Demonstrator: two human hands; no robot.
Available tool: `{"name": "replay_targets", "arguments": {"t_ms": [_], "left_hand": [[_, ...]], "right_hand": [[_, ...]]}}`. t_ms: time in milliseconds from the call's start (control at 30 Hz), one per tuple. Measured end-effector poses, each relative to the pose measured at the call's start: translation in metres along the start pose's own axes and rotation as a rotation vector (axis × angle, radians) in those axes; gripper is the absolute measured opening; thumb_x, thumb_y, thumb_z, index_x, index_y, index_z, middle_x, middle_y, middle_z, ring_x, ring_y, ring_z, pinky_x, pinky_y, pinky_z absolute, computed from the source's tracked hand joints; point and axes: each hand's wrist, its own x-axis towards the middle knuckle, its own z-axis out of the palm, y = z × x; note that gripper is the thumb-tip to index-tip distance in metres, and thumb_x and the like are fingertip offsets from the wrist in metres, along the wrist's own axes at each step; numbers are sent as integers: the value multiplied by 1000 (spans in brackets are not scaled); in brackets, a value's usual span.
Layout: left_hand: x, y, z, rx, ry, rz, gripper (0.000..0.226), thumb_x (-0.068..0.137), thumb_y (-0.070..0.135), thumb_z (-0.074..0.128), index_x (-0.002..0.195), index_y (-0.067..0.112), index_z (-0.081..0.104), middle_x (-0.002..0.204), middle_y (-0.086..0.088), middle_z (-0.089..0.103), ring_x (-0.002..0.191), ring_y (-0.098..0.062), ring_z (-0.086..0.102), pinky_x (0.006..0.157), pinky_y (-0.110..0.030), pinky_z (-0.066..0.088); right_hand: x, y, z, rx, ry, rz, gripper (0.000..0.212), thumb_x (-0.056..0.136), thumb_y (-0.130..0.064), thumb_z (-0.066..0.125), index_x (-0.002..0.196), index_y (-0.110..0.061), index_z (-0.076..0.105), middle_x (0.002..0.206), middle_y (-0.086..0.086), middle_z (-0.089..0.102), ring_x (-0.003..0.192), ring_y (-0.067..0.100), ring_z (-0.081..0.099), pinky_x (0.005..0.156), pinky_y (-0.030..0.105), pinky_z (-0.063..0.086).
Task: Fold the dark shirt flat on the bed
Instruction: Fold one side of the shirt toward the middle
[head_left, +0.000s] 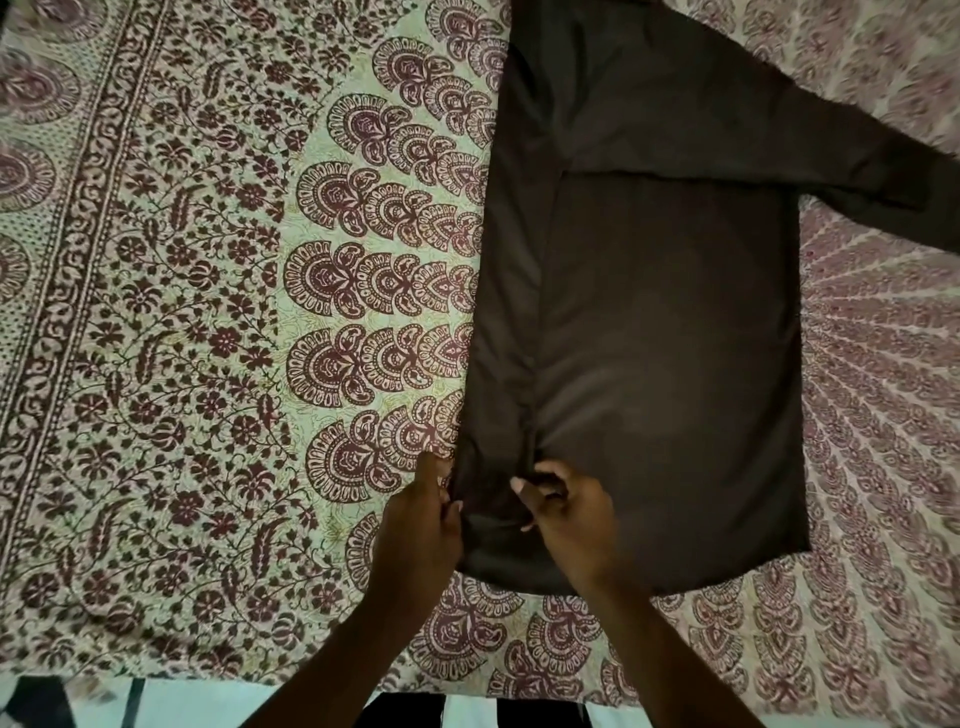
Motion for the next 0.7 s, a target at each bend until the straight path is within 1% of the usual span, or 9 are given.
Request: {"name": "replay_targets", "arguments": {"t_ms": [100, 167, 233, 367, 433, 500, 567, 633, 700], "left_hand": [[-2, 6, -2, 12, 12, -16, 27, 93, 15, 70, 110, 21, 49, 83, 0, 69, 77, -23, 70, 66, -43, 59], [-2, 10, -2, 22, 21, -53, 34, 88, 22, 78, 108, 21, 50, 80, 3, 69, 76, -21, 69, 67, -37, 57], [-1, 12, -1, 12, 25, -103, 37, 87, 16, 80, 109, 19, 51, 78, 5, 65, 76, -22, 68, 67, -32, 50], [-5, 11, 0, 52, 41, -150, 36, 92, 7, 73, 108, 21, 45, 80, 3, 62, 71, -13, 62, 60, -29, 43], [-9, 18, 1, 245, 37, -121, 47, 88, 10, 74, 122, 21, 44, 101, -1, 67, 92, -20, 67, 69, -32, 51], [-7, 23, 2, 489, 90, -39, 74, 76, 18, 84, 138, 23, 43, 131, -3, 59, 121, -25, 58, 93, -41, 49], [1, 24, 0, 511, 66, 61, 101, 68, 16, 88, 153, 28, 34, 158, -2, 37, 144, -25, 39, 109, -49, 40], [11, 20, -2, 530, -26, 134, 116, 74, 17, 84, 163, 36, 11, 173, 8, 4, 159, -21, 11, 120, -55, 28], [17, 18, -2, 595, -91, 144, 115, 84, 21, 77, 166, 35, -3, 174, 13, -16, 162, -21, -8, 124, -59, 18]], "right_hand": [[4, -4, 3, -86, 25, -52, 14, 86, -26, 84, 92, -20, 74, 73, -8, 70, 71, 5, 67, 67, 18, 47], [6, -2, 5, -95, -20, -45, 21, 83, -23, 86, 78, -24, 66, 65, -12, 65, 65, 0, 62, 62, 14, 43], [10, 5, 7, -74, -46, -37, 28, 78, -23, 90, 72, -25, 62, 61, -8, 66, 59, -1, 62, 61, 17, 48], [18, 6, 2, -19, -175, 26, 31, 75, -17, 93, 74, -17, 62, 67, 4, 73, 58, 16, 74, 54, 28, 55], [22, 0, -4, -102, -289, 76, 39, 76, -23, 93, 70, -13, 56, 66, 9, 73, 56, 19, 74, 55, 33, 60], [28, -9, -12, -375, -223, 25, 47, 73, -50, 90, 71, -17, 57, 71, 4, 72, 63, 21, 72, 62, 36, 61], [37, -16, -17, -582, 62, -218, 40, 80, -56, 81, 84, -21, 61, 87, 2, 69, 80, 26, 69, 66, 35, 56], [47, -20, -18, -644, 301, -635, 31, 89, -41, 75, 106, -17, 67, 112, 6, 66, 97, 30, 62, 73, 38, 54], [67, -15, -17, -759, 197, -991, 43, 97, -42, 65, 131, -16, 66, 143, 7, 59, 126, 31, 56, 89, 44, 51]]}}
